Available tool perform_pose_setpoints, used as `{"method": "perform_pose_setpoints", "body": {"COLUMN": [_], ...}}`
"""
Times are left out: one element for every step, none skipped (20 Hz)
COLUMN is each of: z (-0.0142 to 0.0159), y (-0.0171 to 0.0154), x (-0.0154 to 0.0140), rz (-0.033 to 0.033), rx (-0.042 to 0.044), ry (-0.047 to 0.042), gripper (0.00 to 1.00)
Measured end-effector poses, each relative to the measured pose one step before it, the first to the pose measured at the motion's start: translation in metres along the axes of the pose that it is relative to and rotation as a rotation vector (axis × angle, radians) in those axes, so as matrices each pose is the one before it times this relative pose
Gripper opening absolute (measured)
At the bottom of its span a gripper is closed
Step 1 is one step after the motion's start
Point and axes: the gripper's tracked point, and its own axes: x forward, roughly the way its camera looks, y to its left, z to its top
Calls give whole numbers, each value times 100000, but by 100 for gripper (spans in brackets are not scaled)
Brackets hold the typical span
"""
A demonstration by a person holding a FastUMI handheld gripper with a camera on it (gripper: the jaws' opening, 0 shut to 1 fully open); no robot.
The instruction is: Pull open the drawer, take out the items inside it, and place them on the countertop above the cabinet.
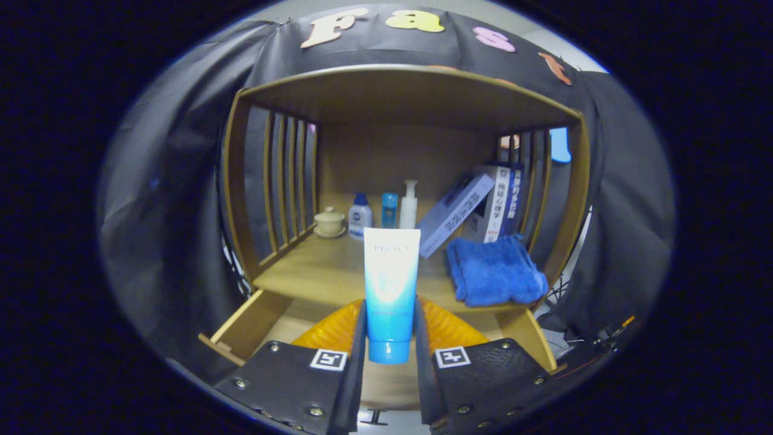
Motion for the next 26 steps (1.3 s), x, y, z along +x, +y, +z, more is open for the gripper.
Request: {"method": "perform_pose_setpoints", "body": {"z": [1751, 999, 555, 149, -66, -314, -446, -606, -796, -1001, -1030, -1119, -980, -746, -568, -623, -486, -779, -515, -251, 54, 25, -73, -200, -168, 226], "y": [-460, -206, -16, -88, 148, 244, 371, 560, 439, 293, 470, 623, 566, 304, 176, 118, -18, 398, 502, 215, -7, 16, 44, -79, -293, -213], "x": [463, 546, 640, 978, 949, 1037, 1065, 1220, 1090, 1056, 1209, 1167, 1112, 1182, 921, 1106, 748, 566, 607, 436, 453, 411, 367, 348, 237, 81], "rz": [-1250, -827, -769, -875, -650, -598, -213, 302, -456, -849, -155, 421, 465, 194, -552, -932, -1057, -336, 100, -47, -620, -226, -12, -612, -1658, -1248], "rx": [1668, 1699, 1667, 304, -850, -1977, -2149, -2259, -1514, -263, 967, 1732, 1521, 623, -614, -2219, -1302, -674, 138, -822, -702, 261, 248, 309, 190, -23], "ry": [-3819, -1828, -649, 170, 390, 414, 110, 416, 1199, 1557, 2517, 2980, 2576, 2390, 1554, 913, 2014, 1702, 1707, 674, -292, -414, 81, 579, 834, -1219], "gripper": [39, 39, 39, 38, 38, 38, 38, 38, 38, 39, 39, 39, 39, 39, 39, 39, 39, 39, 39, 39, 39, 39, 39, 39, 39, 42]}}
